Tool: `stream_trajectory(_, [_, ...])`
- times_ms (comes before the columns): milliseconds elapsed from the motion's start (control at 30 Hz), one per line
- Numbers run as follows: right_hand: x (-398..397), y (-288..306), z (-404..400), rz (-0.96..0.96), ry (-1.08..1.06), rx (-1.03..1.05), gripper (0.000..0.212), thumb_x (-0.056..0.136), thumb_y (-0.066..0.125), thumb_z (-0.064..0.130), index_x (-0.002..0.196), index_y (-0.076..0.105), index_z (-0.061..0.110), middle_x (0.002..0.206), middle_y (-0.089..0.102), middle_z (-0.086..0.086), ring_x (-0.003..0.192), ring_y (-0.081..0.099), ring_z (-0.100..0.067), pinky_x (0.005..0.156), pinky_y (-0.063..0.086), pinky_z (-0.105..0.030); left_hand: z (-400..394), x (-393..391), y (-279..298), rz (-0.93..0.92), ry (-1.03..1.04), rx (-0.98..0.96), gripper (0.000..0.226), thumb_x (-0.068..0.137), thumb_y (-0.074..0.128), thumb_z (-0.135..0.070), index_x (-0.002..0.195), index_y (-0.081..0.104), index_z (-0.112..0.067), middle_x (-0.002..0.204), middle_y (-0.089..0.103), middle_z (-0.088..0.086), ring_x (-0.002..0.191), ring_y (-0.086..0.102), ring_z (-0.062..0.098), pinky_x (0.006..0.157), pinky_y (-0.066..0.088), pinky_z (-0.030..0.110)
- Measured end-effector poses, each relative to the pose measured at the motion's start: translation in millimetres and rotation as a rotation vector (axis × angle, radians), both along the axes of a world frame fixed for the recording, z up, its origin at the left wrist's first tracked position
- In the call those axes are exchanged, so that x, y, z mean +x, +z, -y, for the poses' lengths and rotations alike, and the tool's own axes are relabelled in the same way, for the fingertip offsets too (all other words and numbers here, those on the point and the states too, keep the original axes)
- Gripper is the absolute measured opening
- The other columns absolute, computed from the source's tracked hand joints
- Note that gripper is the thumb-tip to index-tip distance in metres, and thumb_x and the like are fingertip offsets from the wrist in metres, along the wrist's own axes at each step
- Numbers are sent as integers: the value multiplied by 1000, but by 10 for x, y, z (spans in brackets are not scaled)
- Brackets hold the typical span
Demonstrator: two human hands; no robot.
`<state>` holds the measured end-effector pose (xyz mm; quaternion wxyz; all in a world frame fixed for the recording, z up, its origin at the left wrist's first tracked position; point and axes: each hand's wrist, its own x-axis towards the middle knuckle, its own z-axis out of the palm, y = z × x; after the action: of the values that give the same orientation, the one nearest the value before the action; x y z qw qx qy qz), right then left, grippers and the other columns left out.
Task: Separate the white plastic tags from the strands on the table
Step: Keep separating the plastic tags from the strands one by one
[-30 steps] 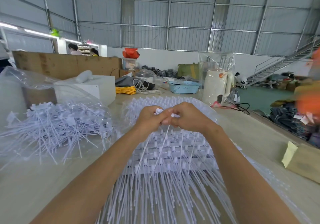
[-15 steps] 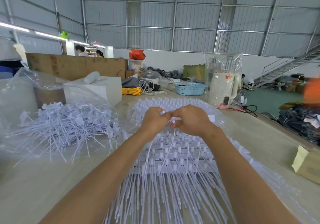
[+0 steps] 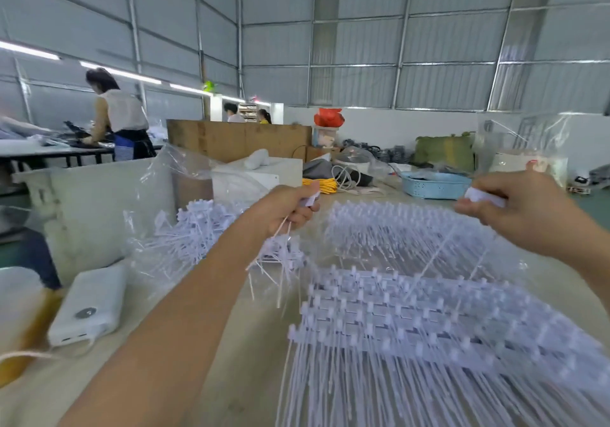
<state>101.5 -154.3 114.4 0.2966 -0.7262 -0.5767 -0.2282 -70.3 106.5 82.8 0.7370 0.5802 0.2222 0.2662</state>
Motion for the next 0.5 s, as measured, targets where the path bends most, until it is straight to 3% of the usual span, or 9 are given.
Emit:
stream_trajectory(67, [90,-111,-3,-24,-58,-45,32,82,67,32,72,61,2,61,59,-14,59,55,-25,57,41,-31,-259,-267,168,75,89,-70,28,100,45,-26,76,42,-12,47,46,0,27,27,1,25,20,11])
stream_trajectory(100, [129,-163,2,-41,-85,-67,30,81,67,34,69,62,7,59,59,-10,57,54,-22,55,40,-30,-381,-417,218,27,141,-56,29,101,43,-25,75,40,-12,47,45,0,26,27,1,24,20,11])
stream_trajectory(200, [178,-249,38,-107,-125,-78,23,73,65,47,61,55,30,53,52,12,56,51,-15,61,43,-31,-748,-857,156,-411,281,172,25,101,42,-15,76,39,-12,47,46,2,24,28,3,25,21,11])
stream_trajectory(233, [205,-262,47,-120,-134,-53,28,70,63,54,58,53,31,48,50,10,54,51,-15,61,45,-32,-834,-982,99,-577,325,258,25,98,44,-9,74,40,-11,46,47,3,23,29,4,27,22,10])
stream_trajectory(333, [293,-289,49,-141,-130,-31,65,65,46,85,57,56,21,59,59,11,44,52,-8,51,48,-33,-1044,-1181,-52,-830,498,463,23,89,46,4,68,46,-5,35,44,3,23,33,8,31,24,9])
stream_trajectory(433, [320,-328,9,-147,-144,-21,80,54,27,98,66,58,26,62,61,17,49,56,-9,53,52,-36,-1171,-1158,-127,-846,659,613,7,87,47,4,89,53,-1,54,45,9,43,41,17,37,31,18])
stream_trajectory(500, [283,-335,-6,-109,-169,-3,73,52,25,100,77,58,39,60,61,19,55,58,-10,56,53,-40,-1201,-1083,-168,-863,734,760,20,87,51,1,106,57,-2,76,57,14,67,56,27,54,45,28])
